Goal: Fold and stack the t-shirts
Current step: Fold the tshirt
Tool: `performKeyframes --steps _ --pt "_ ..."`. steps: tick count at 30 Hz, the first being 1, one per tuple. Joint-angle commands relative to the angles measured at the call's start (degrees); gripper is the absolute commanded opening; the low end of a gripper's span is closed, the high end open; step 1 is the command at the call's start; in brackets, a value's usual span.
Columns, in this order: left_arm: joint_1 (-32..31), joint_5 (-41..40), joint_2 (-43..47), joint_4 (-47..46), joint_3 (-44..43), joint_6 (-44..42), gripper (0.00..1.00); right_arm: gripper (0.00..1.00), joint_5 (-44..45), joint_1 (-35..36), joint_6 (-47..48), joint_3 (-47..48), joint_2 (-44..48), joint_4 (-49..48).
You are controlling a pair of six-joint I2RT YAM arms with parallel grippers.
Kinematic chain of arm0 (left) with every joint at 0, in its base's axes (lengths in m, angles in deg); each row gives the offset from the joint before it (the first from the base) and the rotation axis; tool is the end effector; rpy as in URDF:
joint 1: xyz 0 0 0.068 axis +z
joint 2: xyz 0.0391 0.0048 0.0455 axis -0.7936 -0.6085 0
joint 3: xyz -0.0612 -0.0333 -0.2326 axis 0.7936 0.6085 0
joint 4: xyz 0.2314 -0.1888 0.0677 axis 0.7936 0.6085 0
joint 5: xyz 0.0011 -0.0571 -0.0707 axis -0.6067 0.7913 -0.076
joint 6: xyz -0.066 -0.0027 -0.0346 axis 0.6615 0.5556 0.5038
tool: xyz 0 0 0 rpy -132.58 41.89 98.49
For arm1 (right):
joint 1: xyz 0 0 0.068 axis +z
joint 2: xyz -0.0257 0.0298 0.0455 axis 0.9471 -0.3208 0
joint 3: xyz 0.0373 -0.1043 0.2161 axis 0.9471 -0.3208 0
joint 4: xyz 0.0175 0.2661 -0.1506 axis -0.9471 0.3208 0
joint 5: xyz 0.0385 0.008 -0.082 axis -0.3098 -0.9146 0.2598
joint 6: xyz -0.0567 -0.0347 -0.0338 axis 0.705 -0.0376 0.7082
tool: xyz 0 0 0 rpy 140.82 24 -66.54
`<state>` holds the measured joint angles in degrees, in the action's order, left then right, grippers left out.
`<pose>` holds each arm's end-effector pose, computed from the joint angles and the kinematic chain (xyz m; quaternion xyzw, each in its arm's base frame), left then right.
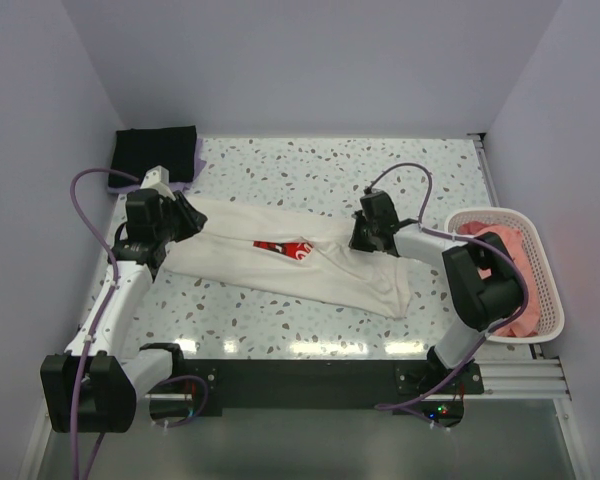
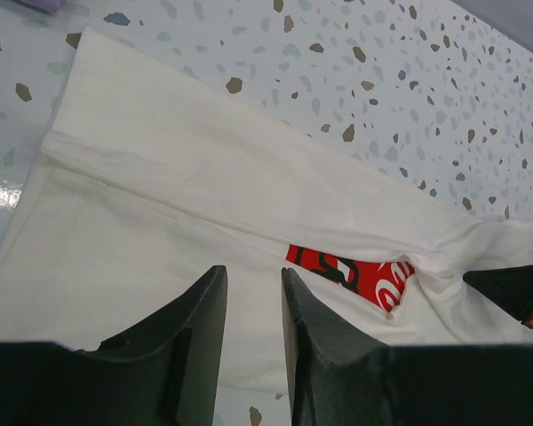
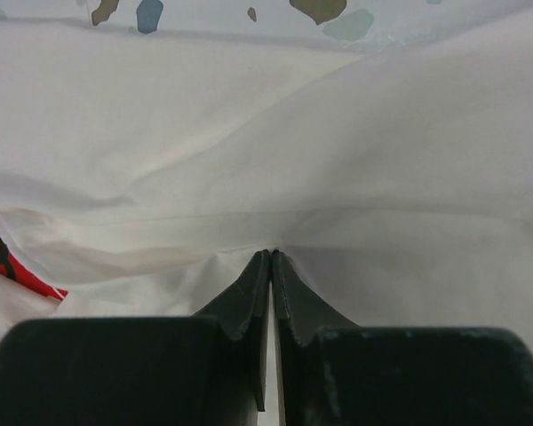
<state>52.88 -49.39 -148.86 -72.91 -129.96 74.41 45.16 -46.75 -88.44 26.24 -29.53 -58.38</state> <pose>0.3213 -0.0091 0.2169 -0.1769 0.8525 -0.1952 0.4516 0.3534 0.1586 0.0746 0.0655 0.9371 0.1444 0.3109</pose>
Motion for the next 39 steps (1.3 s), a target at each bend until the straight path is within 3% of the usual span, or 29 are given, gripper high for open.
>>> performKeyframes --steps 1,3,16,28,37,38,39 --pt "0.1 0.6 0.8 -2.2 0.7 -1.2 0.35 0.04 -1.9 0.2 -0.8 -0.9 1.6 -2.2" --pt "0.1 0.6 0.9 -2.2 0.7 -1.2 0.35 0.0 -2.2 0.2 -1.0 -1.2 2.3 -2.1" --pt "0.1 0.9 0.6 -2.4 0.8 -0.9 0.35 0.0 -8.7 1.5 -3.1 -8.8 12.9 -3.1" --pt "0.2 1.2 0.5 -2.5 1.1 -0.7 0.35 0.0 -7.2 11.6 -5.7 -10.1 15.4 -3.3" --pt "0.1 1.3 -0.3 -2.4 1.1 -0.7 0.35 0.0 -7.3 15.3 -6.3 -11.6 15.3 -3.9" --pt "0.1 1.3 -0.3 -2.5 1.0 -0.6 0.36 0.01 -7.6 15.6 -6.2 -11.6 15.3 -4.0" --pt "0.1 1.3 -0.4 -2.5 1.1 -0.6 0.36 0.09 -8.3 16.0 -6.3 -11.7 15.6 -4.0"
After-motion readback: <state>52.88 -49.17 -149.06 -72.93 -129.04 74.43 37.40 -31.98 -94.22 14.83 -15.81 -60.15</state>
